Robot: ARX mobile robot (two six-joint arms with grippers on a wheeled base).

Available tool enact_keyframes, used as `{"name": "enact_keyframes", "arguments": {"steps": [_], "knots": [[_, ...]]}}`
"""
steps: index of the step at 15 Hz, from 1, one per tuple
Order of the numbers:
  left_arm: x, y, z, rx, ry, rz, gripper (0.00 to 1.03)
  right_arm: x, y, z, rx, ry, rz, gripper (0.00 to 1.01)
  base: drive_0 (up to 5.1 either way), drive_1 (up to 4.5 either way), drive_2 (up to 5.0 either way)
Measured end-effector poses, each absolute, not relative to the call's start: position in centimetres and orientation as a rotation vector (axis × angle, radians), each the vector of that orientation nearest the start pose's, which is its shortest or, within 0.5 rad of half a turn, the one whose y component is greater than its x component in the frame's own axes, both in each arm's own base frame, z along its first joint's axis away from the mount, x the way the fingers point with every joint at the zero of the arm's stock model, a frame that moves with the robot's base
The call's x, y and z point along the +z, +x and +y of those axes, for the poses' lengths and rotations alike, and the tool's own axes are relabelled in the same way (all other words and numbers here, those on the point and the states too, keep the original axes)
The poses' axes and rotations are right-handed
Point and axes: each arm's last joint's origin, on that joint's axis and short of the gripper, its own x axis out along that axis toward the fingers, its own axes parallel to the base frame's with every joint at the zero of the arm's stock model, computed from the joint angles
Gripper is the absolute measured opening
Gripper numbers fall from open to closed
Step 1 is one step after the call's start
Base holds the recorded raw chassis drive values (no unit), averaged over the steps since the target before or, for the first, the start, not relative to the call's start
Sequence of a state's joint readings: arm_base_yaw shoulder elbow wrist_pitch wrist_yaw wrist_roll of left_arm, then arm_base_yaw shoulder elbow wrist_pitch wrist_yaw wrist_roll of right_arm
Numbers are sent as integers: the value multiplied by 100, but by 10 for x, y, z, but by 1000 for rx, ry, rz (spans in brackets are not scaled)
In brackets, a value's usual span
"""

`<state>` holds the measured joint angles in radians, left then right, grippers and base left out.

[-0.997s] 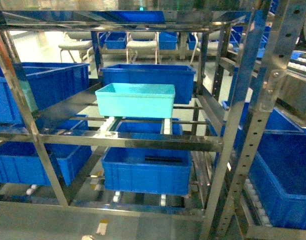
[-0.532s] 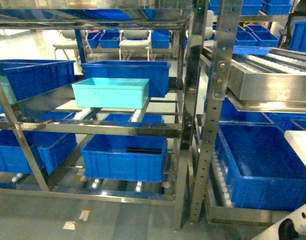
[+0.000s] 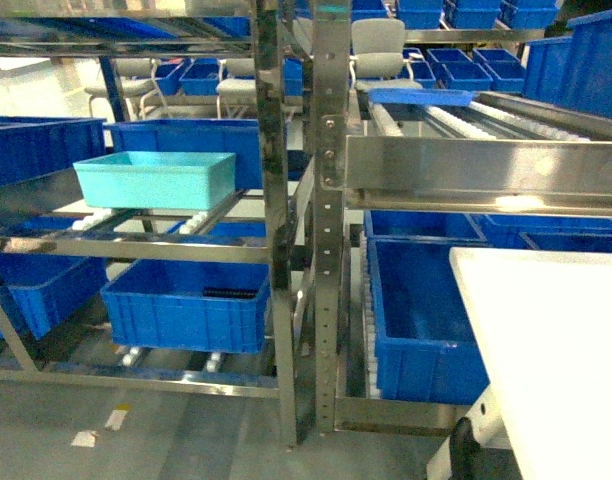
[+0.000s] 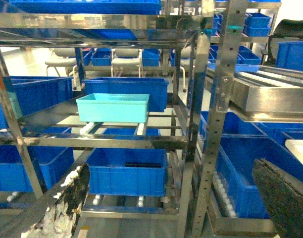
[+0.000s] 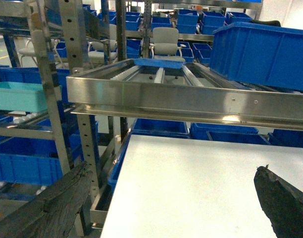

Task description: Organize blue bins on left shelf correctly

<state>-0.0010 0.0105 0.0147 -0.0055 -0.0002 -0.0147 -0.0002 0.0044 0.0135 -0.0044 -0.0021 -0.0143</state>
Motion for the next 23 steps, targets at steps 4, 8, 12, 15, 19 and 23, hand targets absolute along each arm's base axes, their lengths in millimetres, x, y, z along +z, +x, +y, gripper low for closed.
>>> {"name": "enact_keyframes", "arguments": {"steps": [4,8,12,15,19,23], "knots": [[167,97,0,0,-15,2,98,167,97,0,2,-14,-4,98,490,-236,-236],[167,97,0,-1,-15,0,98,167,97,0,2,-14,-6,98,485,-244,-244],[167,97,0,-1,-15,-1,98,168,97,0,2,-14,-7,98,480,-243,-243],[167,97,0,-1,-15,2,98,167,97,0,2,-14,-4,98,487,-239,-239],[167,97,0,0,-15,2,98,167,97,0,2,-14,-5,98,486,-235,-235],[167,97,0,0,-15,1,98,167,97,0,2,-14,-5,98,489,-233,-233]]}}
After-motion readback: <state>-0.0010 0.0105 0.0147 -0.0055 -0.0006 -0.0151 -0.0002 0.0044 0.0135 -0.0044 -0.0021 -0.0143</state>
